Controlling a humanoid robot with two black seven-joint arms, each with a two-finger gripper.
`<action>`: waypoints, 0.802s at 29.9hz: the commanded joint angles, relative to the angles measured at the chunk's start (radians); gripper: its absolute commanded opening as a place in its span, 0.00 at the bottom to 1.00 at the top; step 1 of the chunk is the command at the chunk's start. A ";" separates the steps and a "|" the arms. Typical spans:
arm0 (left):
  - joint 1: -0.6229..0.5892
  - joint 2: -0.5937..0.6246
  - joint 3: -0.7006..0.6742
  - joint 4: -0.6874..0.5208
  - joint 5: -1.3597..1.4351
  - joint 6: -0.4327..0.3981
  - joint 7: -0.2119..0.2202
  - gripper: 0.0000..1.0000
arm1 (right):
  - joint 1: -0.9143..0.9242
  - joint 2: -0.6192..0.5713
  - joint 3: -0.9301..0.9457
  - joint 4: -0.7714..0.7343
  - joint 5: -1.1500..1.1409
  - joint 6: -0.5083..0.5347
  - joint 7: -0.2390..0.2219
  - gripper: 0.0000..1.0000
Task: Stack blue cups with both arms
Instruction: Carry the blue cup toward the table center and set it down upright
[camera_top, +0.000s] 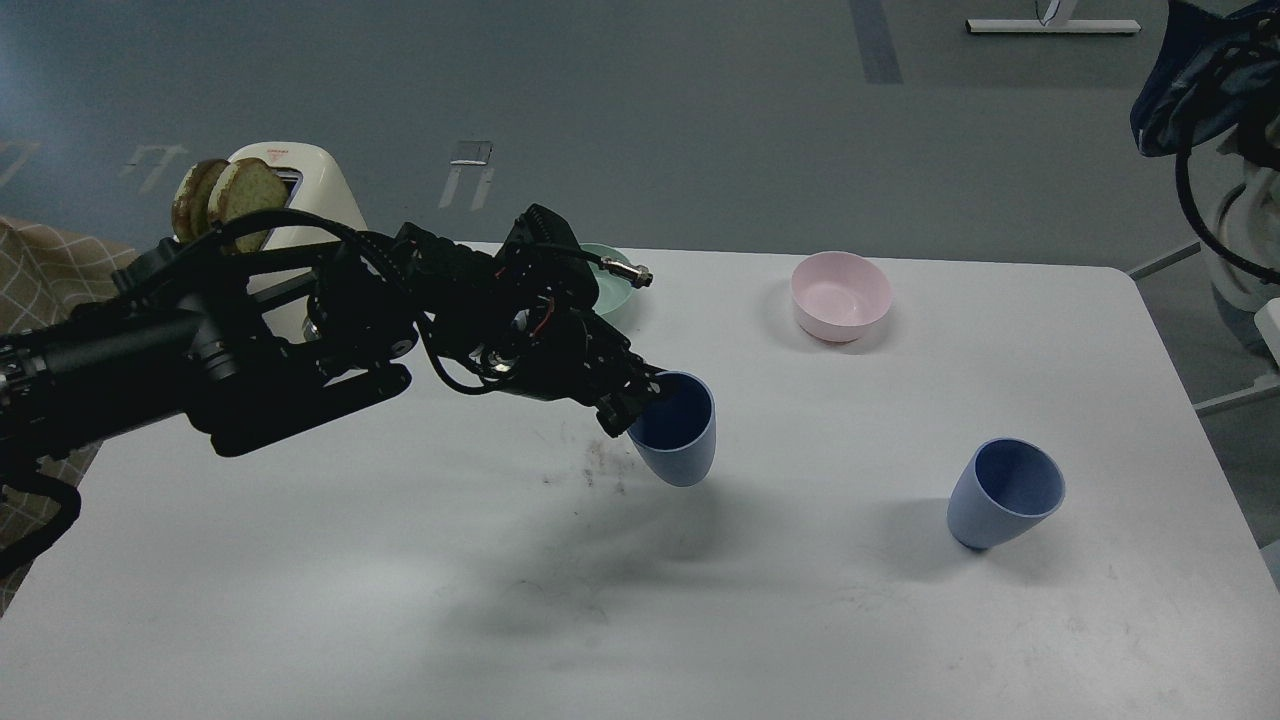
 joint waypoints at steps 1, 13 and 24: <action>-0.038 -0.038 0.052 0.036 -0.003 0.000 0.005 0.00 | -0.002 0.007 0.000 -0.002 0.000 0.000 0.000 1.00; -0.029 -0.081 0.099 0.062 -0.003 0.000 0.052 0.00 | -0.011 0.007 0.000 -0.001 0.000 0.000 0.000 1.00; -0.019 -0.115 0.099 0.085 -0.003 0.000 0.055 0.15 | -0.023 -0.003 0.000 0.008 0.001 0.000 0.000 1.00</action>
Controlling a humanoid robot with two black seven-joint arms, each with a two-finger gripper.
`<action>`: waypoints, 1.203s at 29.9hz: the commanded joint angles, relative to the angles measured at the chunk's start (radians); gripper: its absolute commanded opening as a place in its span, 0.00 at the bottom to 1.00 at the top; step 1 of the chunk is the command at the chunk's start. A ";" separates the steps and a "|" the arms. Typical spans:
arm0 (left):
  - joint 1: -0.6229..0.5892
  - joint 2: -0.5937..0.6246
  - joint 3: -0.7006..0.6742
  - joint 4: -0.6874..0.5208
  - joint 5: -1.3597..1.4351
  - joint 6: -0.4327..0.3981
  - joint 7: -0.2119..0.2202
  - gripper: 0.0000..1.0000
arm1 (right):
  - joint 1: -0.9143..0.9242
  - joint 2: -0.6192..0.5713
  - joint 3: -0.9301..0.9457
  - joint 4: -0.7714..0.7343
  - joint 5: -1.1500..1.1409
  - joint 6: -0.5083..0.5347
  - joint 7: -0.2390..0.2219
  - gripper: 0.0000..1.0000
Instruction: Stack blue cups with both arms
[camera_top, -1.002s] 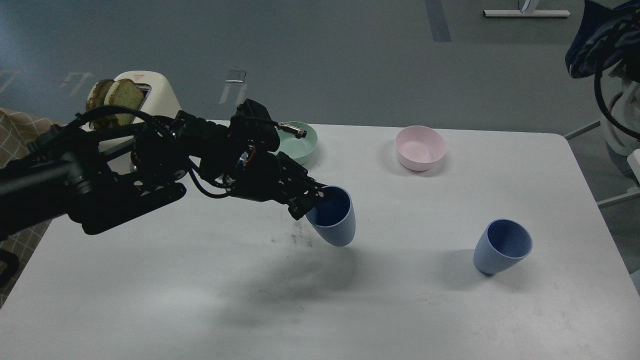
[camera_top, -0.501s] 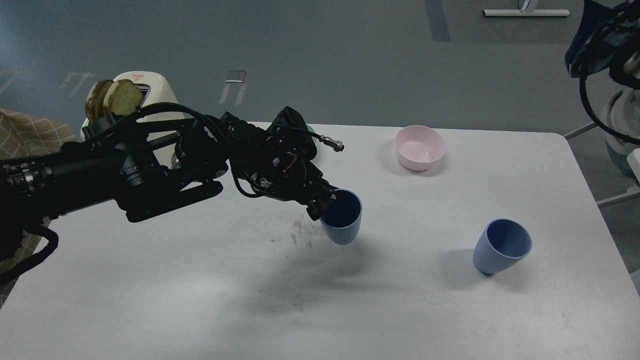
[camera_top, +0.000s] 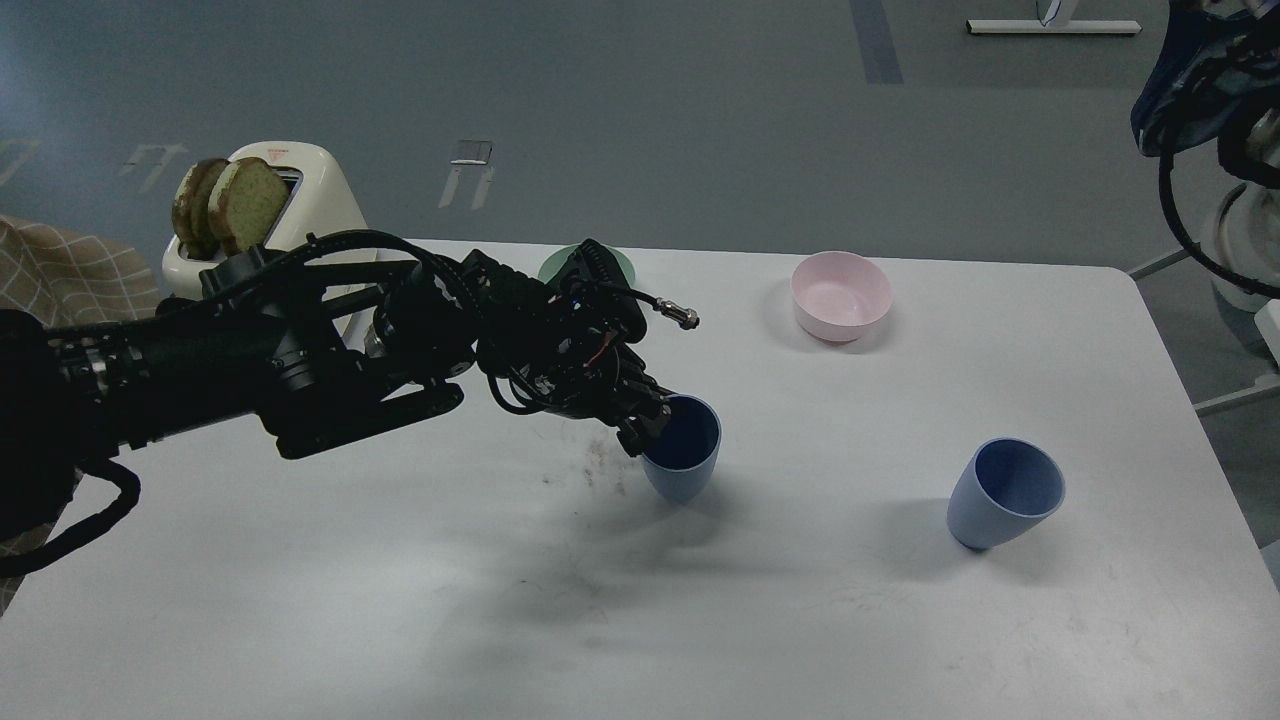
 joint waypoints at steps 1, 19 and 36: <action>0.003 -0.018 0.000 0.000 0.000 0.000 0.000 0.20 | -0.004 -0.007 0.000 0.008 0.001 0.000 0.000 1.00; -0.089 0.046 -0.115 -0.018 -0.284 0.000 0.000 0.96 | -0.056 -0.089 -0.001 0.086 0.001 0.000 0.000 1.00; -0.035 0.169 -0.376 0.155 -0.973 0.010 0.026 0.96 | -0.415 -0.543 0.002 0.487 -0.288 0.000 0.003 1.00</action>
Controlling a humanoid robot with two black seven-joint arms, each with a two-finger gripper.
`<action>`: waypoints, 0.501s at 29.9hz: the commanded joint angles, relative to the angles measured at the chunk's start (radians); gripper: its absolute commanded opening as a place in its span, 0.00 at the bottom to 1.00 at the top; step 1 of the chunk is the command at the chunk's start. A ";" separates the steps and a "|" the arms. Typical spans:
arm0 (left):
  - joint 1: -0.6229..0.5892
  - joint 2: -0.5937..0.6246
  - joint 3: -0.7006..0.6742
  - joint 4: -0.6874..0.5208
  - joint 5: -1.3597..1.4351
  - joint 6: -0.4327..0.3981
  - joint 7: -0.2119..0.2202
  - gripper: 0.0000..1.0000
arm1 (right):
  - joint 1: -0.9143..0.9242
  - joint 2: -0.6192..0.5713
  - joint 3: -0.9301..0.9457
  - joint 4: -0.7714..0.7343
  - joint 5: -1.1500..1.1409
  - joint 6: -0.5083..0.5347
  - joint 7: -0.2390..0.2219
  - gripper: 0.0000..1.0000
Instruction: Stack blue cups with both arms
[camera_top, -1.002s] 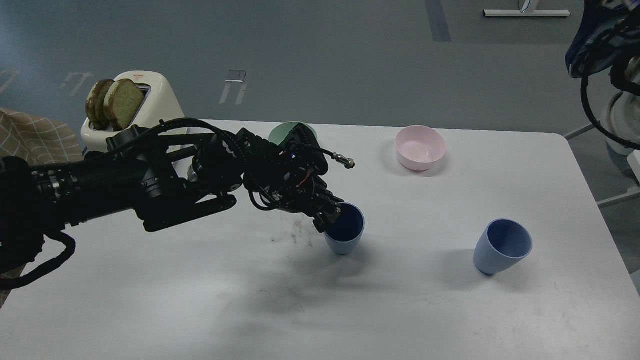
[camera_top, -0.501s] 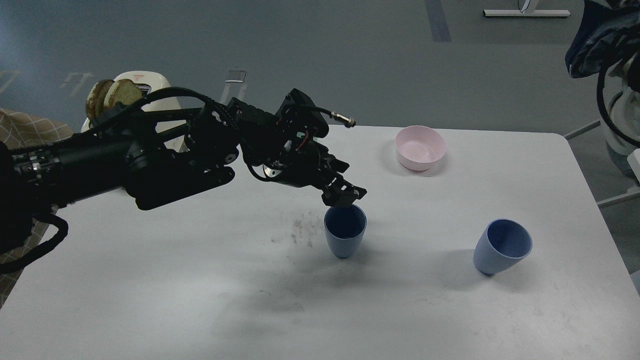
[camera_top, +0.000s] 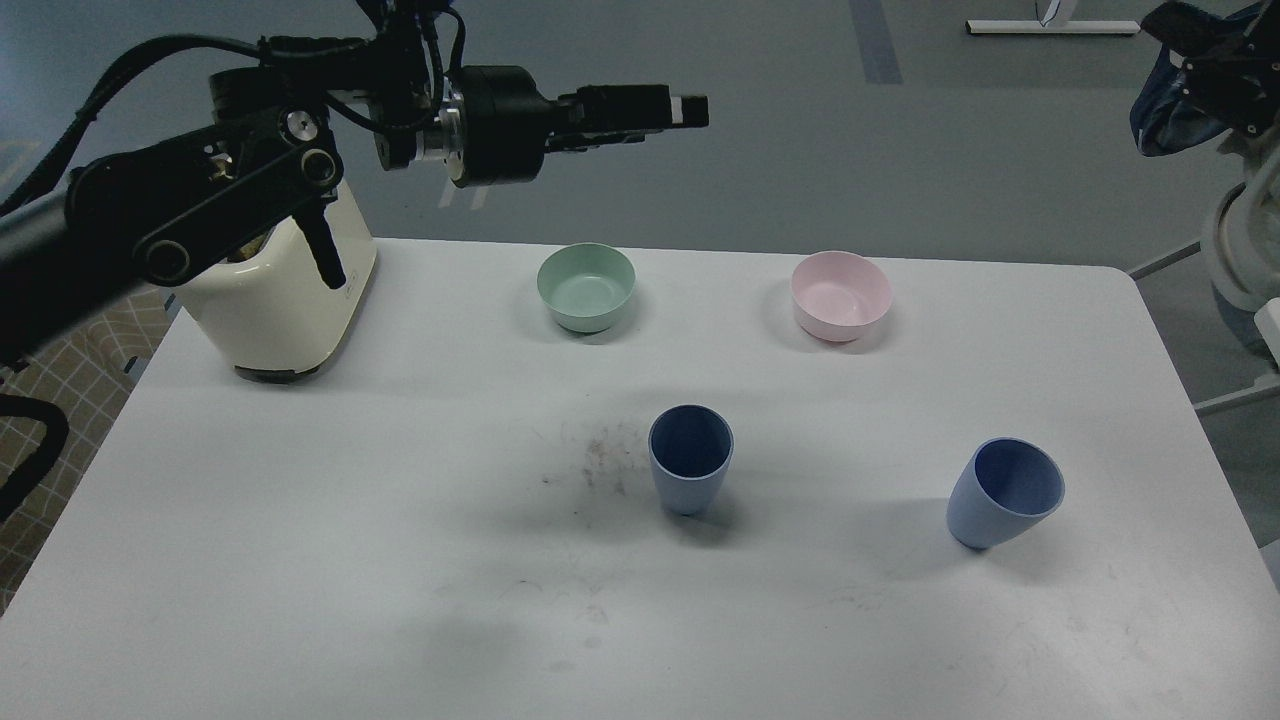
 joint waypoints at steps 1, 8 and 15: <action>0.008 0.002 -0.007 0.037 -0.103 0.011 0.000 0.96 | -0.085 -0.076 0.002 0.064 -0.117 0.000 0.001 1.00; 0.060 -0.002 -0.006 0.034 -0.097 0.025 0.002 0.96 | -0.243 -0.158 0.005 0.179 -0.474 0.000 0.003 1.00; 0.070 -0.015 -0.004 0.032 -0.095 0.026 0.003 0.96 | -0.354 -0.169 0.004 0.194 -0.677 0.000 0.003 1.00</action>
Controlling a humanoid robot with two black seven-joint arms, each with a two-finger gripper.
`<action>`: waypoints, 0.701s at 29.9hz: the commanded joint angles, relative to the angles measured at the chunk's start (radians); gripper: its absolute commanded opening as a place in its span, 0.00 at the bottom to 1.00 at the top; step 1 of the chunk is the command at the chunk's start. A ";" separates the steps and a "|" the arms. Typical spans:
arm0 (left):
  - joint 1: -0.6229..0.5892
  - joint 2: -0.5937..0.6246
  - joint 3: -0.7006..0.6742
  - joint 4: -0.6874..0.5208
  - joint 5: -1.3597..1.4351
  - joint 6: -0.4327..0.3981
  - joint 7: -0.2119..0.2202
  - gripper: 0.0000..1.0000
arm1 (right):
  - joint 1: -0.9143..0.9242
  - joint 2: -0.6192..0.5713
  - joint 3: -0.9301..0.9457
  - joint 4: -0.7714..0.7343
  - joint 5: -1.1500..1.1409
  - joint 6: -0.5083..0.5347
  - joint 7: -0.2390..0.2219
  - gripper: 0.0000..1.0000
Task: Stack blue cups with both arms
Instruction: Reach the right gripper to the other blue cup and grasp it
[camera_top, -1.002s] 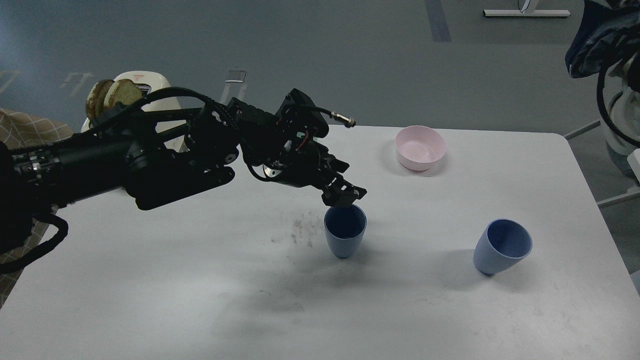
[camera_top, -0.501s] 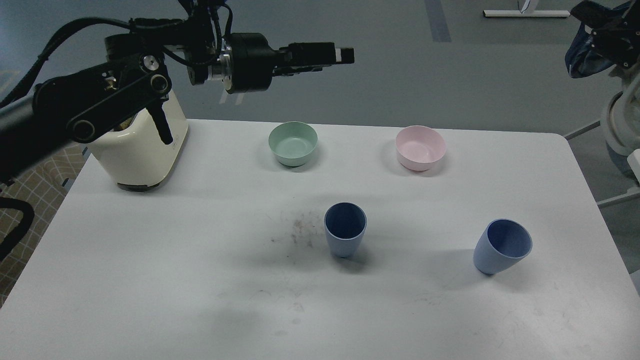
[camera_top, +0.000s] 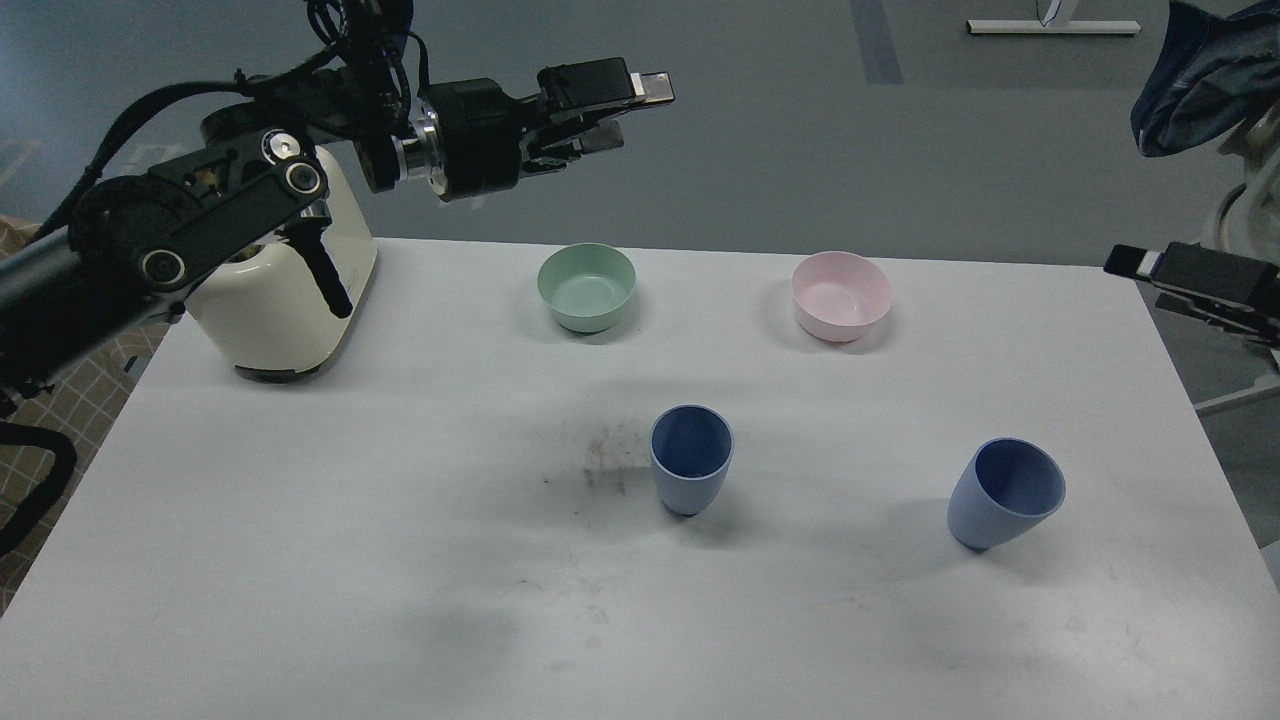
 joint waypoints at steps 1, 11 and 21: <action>0.005 -0.004 0.003 0.000 0.003 0.000 0.001 0.96 | -0.067 0.000 -0.003 0.007 -0.093 0.000 0.000 1.00; 0.017 -0.010 0.006 0.001 0.006 0.000 0.001 0.96 | -0.199 0.003 -0.003 0.052 -0.186 0.000 0.000 0.97; 0.025 -0.023 0.007 0.001 0.007 0.011 0.001 0.96 | -0.248 0.060 0.000 0.056 -0.241 0.000 -0.002 0.86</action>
